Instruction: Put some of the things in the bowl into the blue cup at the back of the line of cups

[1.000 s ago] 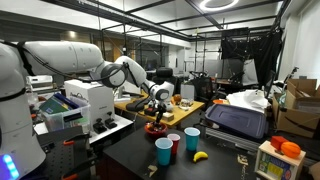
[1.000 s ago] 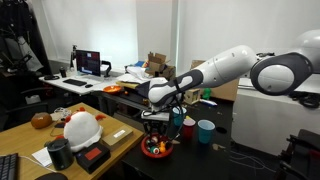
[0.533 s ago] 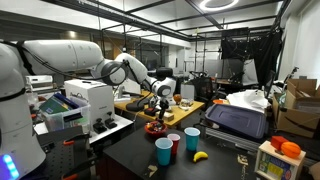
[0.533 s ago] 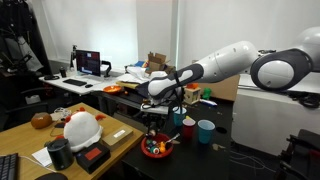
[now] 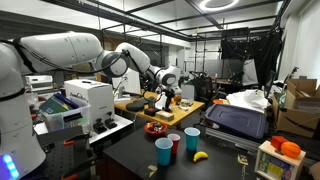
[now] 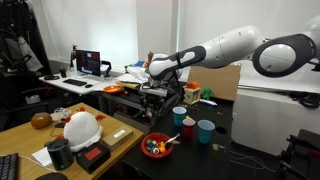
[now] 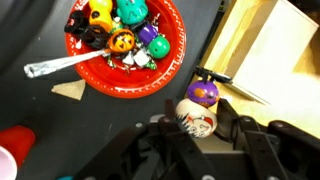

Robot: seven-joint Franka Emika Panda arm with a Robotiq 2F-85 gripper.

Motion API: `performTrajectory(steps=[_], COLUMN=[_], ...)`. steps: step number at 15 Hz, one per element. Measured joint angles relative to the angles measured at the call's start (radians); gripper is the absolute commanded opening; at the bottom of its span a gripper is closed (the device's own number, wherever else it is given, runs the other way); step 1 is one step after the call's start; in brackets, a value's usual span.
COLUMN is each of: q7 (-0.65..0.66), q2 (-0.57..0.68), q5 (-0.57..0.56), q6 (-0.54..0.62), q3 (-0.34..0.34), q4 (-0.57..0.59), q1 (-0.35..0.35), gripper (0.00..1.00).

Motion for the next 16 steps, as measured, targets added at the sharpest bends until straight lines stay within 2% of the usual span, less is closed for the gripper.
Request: performTrajectory(steps=[8,12,16], q7=[0.002,0.004,0.005], q2=[-0.104,-0.149,-0.21], q5=[-0.005,-0.005,-0.005], q6=[0.053,0.108,0.177], q3=[-0.091,-0.139,-0.169], q4=[-0.075,-0.179,-0.335], q1=[-0.104,-0.141,-0.158], gripper=[0.21,0.21,0.21])
